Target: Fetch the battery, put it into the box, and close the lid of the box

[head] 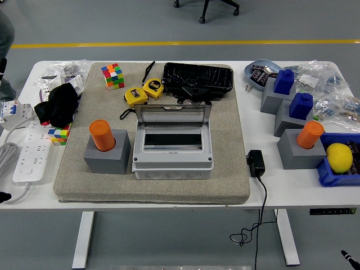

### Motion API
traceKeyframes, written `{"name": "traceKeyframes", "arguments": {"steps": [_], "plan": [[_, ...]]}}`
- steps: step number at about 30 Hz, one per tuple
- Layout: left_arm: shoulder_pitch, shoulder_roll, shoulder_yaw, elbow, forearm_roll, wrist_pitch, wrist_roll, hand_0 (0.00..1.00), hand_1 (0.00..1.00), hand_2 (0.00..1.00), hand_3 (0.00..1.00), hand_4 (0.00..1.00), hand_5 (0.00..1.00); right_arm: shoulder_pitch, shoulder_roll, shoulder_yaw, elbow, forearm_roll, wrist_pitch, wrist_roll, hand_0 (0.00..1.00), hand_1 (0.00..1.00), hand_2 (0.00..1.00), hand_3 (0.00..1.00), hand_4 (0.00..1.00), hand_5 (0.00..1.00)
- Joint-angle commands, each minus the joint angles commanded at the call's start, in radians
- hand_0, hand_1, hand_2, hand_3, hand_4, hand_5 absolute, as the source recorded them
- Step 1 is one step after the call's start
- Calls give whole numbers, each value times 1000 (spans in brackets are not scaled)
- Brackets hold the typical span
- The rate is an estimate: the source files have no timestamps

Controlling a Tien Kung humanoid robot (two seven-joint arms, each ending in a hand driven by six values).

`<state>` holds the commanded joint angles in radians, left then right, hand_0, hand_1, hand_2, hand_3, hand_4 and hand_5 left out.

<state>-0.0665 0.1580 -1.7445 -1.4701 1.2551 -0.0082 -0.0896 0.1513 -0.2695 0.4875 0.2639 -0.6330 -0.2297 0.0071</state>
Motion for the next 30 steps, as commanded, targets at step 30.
{"name": "traceKeyframes", "arguments": {"steps": [30], "plan": [[-38, -16, 133, 155, -146, -239, 83, 967, 935, 916, 917, 998, 611, -8, 3, -15, 0, 11, 1, 0, 888, 867, 826, 849, 998, 998]]}}
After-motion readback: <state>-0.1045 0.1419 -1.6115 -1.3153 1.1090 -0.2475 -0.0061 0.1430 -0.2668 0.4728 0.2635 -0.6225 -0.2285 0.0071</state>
